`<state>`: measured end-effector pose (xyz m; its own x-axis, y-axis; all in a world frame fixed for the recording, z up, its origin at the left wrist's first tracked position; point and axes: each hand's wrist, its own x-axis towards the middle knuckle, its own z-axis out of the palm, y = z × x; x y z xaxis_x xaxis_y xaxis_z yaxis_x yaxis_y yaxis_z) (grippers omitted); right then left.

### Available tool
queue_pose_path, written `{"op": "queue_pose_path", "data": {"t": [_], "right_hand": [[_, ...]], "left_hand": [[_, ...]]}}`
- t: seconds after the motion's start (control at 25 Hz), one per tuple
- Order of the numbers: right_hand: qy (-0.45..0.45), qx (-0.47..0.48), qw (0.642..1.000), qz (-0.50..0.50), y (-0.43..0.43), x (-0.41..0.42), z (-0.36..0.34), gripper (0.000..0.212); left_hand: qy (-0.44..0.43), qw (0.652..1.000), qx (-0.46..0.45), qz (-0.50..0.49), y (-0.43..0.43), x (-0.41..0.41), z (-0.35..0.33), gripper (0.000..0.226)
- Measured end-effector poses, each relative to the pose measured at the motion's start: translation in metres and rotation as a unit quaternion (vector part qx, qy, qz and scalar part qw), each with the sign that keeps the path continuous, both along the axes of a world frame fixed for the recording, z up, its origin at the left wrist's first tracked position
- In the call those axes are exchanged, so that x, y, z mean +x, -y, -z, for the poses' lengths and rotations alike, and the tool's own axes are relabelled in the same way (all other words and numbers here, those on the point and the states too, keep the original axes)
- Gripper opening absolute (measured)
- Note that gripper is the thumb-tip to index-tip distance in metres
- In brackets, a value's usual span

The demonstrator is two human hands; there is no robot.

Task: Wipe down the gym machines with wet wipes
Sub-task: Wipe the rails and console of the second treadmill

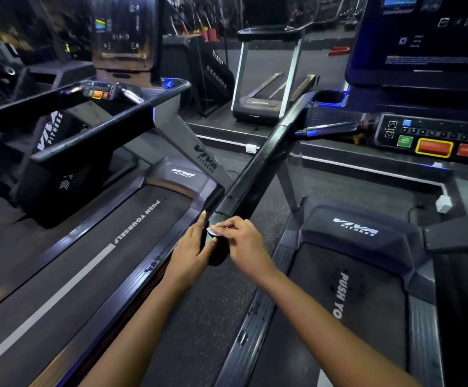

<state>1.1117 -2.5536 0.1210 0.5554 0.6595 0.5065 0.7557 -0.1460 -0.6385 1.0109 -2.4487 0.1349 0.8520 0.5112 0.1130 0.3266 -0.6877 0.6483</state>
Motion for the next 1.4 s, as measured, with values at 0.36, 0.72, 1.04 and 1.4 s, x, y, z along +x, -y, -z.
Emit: {"op": "queue_pose_path", "data": {"t": [0.36,0.72,1.04,1.4], "right_hand": [[-0.311,0.177,0.904,0.234,-0.036,0.053,0.035,0.038],[-0.389,0.242,0.868,0.192,-0.016,-0.038,0.075,0.030],[-0.537,0.321,0.739,0.251,-0.058,0.059,0.085,0.028],[-0.639,0.374,0.639,0.209,-0.046,-0.034,0.077,0.029]], "left_hand": [[-0.034,0.995,0.081,-0.050,0.006,0.010,0.001,0.055],[-0.018,0.993,0.097,-0.066,0.009,0.012,0.003,0.054],[-0.030,0.993,0.094,-0.068,0.009,0.013,0.003,0.054],[-0.053,0.993,0.090,-0.048,0.005,0.011,0.002,0.055]]}}
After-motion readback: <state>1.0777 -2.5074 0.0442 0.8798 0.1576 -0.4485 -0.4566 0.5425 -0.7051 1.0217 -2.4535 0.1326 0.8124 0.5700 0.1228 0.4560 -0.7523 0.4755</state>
